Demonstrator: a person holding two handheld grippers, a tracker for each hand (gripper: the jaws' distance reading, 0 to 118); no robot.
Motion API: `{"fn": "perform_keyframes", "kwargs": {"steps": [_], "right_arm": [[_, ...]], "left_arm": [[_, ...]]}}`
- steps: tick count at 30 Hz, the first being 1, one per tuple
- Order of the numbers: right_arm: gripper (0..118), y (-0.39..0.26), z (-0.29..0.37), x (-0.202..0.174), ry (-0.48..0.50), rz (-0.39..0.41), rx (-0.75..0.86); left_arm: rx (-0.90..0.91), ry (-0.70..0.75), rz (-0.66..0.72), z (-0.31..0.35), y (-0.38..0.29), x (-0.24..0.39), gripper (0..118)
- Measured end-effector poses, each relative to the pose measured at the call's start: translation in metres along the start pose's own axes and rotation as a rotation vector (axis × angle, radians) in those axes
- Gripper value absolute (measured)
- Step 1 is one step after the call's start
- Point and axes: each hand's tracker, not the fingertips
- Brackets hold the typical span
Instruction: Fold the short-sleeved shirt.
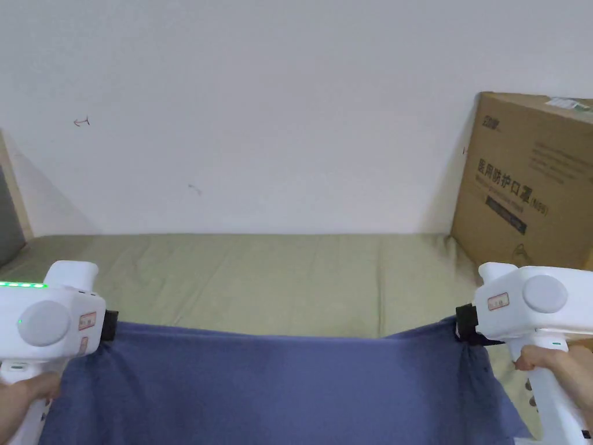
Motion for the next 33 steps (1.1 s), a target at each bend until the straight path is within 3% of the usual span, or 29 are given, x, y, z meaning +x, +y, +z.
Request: {"fn": "perform_keyframes", "kwargs": {"steps": [9,13,17,25,29,30,31,33], "right_arm": [[2,0.061,0.116,-0.002,-0.016,-0.046,0.214],[2,0.1,0.151,-0.019,-0.031,-0.02,0.272],[2,0.156,0.162,-0.039,-0.079,-0.004,0.33],[2,0.274,0.163,-0.062,-0.111,-0.066,0.456],[2,0.295,0.181,-0.077,-0.117,-0.07,0.527],[2,0.298,0.188,-0.08,-0.136,-0.037,0.573],[2,0.297,0.194,-0.082,-0.152,-0.027,0.608],[2,0.292,0.202,-0.079,-0.109,-0.066,0.637]], "left_arm": [[0.183,0.014,0.063,0.083,0.075,-0.013,2],[0.227,0.042,0.046,0.096,0.124,-0.013,2],[0.296,0.083,0.059,0.098,0.181,-0.015,2],[0.404,0.149,0.107,0.081,0.285,-0.024,2],[0.519,0.189,0.096,0.093,0.302,-0.017,2],[0.518,0.174,0.039,0.095,0.304,-0.016,2],[0.531,0.201,0.072,0.096,0.304,-0.016,2],[0.527,0.179,0.079,0.095,0.304,-0.021,2]]}}
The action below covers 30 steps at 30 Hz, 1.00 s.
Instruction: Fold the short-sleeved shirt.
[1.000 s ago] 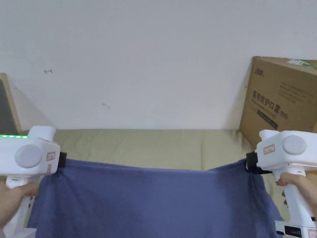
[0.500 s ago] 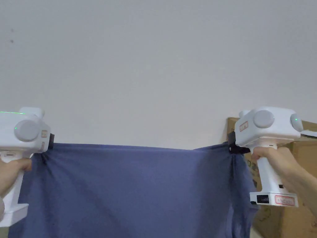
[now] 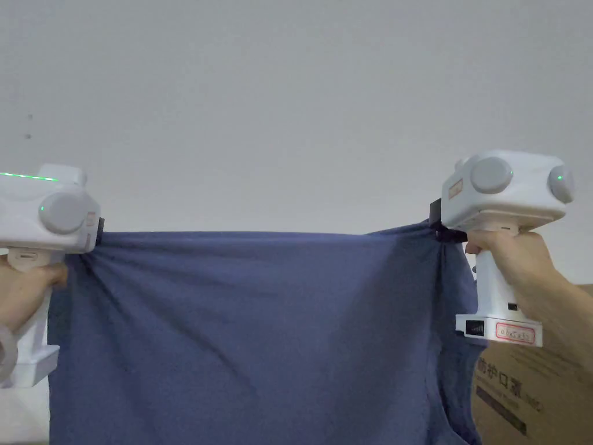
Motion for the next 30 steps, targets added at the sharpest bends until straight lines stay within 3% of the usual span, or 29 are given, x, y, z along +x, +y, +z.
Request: {"fn": "perform_keyframes", "kwargs": {"steps": [1,5,8,12,19,22,25,27,30], "right_arm": [[2,-0.003,0.003,0.002,0.017,-0.039,0.01],[2,-0.035,0.0,0.001,-0.003,0.063,-0.063],[2,-0.087,-0.022,0.005,0.0,0.077,-0.15],[2,-0.188,-0.07,0.013,-0.033,0.153,-0.307],[2,-0.382,-0.17,0.034,-0.058,0.167,-0.635],[2,-0.443,-0.18,0.044,-0.056,0.143,-0.738],[2,-0.478,-0.164,0.055,-0.054,0.169,-0.764],[2,-0.487,-0.14,0.067,-0.045,0.133,-0.768],[2,-0.486,-0.103,0.092,-0.034,-0.071,-0.743]], "left_arm": [[0.018,-0.008,0.049,-0.001,-0.004,-0.002,2],[-0.009,0.001,0.005,-0.012,-0.042,0.005,2],[-0.093,0.013,-0.036,-0.03,-0.101,0.02,2],[-0.253,-0.025,0.002,-0.063,-0.217,0.039,2],[-0.646,-0.088,-0.018,-0.112,-0.417,0.068,2],[-0.731,-0.068,-0.101,-0.109,-0.469,0.073,2],[-0.75,-0.094,-0.044,-0.09,-0.489,0.062,2],[-0.768,-0.111,0.031,-0.074,-0.493,0.051,2],[-0.762,-0.119,0.041,-0.044,-0.488,0.036,2]]}}
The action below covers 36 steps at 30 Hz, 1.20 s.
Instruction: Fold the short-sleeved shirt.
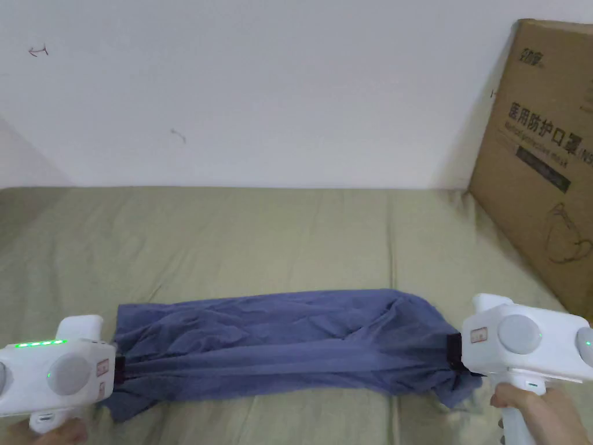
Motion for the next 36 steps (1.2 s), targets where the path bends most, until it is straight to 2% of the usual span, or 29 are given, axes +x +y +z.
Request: {"fn": "perform_keyframes", "kwargs": {"steps": [2,4,5,9,12,15,17,21,29,30,31,32,34,35,36], "right_arm": [[2,-0.022,0.025,0.01,0.001,-0.006,0.013],[2,-0.049,0.053,0.012,-0.004,0.097,0.016],[2,-0.066,0.069,0.01,-0.014,0.124,0.029],[2,-0.13,0.116,0.02,0.036,0.141,-0.018],[2,-0.182,0.138,0.033,0.025,0.127,-0.06],[2,-0.235,0.163,0.045,0.048,0.07,-0.097],[2,-0.265,0.175,0.048,0.042,0.083,-0.098],[2,-0.312,0.193,0.059,0.036,0.078,-0.114],[2,-0.329,0.201,0.062,0.045,0.076,-0.095],[2,-0.327,0.202,0.063,0.049,0.077,-0.091],[10,-0.327,0.203,0.063,0.047,0.078,-0.083],[26,-0.326,0.205,0.063,0.044,0.083,-0.076],[74,-0.325,0.211,0.062,0.015,0.103,-0.063],[76,-0.325,0.215,0.063,0.013,0.109,-0.054],[76,-0.325,0.222,0.063,0.021,0.115,-0.034]], "left_arm": [[0.019,-0.013,-0.001,0.026,-0.016,-0.006,2],[0.033,-0.033,-0.003,0.059,-0.037,-0.014,2],[0.036,-0.038,-0.008,0.076,-0.049,-0.017,2],[0.067,-0.032,-0.022,0.136,-0.101,-0.037,2],[0.064,-0.067,0.026,0.17,-0.147,-0.059,2],[0.04,-0.046,-0.009,0.199,-0.196,-0.07,2],[0.022,-0.024,-0.058,0.213,-0.223,-0.076,2],[-0.013,-0.03,-0.037,0.234,-0.269,-0.085,2],[-0.037,-0.036,0.01,0.242,-0.299,-0.089,5],[-0.034,-0.03,0.005,0.245,-0.298,-0.087,11],[-0.032,-0.018,-0.005,0.249,-0.298,-0.084,31],[-0.03,-0.02,-0.011,0.253,-0.297,-0.085,55],[-0.036,-0.038,-0.027,0.261,-0.297,-0.084,111],[-0.03,-0.042,-0.036,0.266,-0.298,-0.083,116],[0.004,-0.044,-0.051,0.276,-0.298,-0.082,114]]}}
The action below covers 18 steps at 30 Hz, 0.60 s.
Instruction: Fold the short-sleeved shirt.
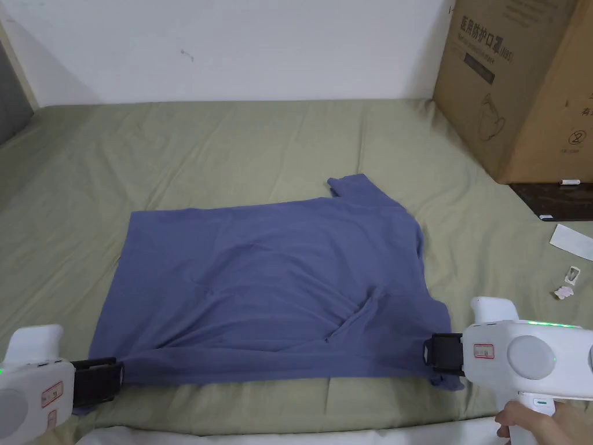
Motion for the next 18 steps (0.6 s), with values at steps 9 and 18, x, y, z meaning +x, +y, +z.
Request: {"fn": "perform_keyframes", "kwargs": {"steps": [9,18], "right_arm": [[0,-0.015,0.021,-0.017,-0.025,0.087,0.033],[0,-0.024,0.004,-0.007,0.029,0.008,-0.035]], "left_arm": [[0.004,-0.1,0.018,0.026,-0.023,0.011,0],[-0.03,-0.035,0.038,0.019,-0.035,-0.009,76]]}}
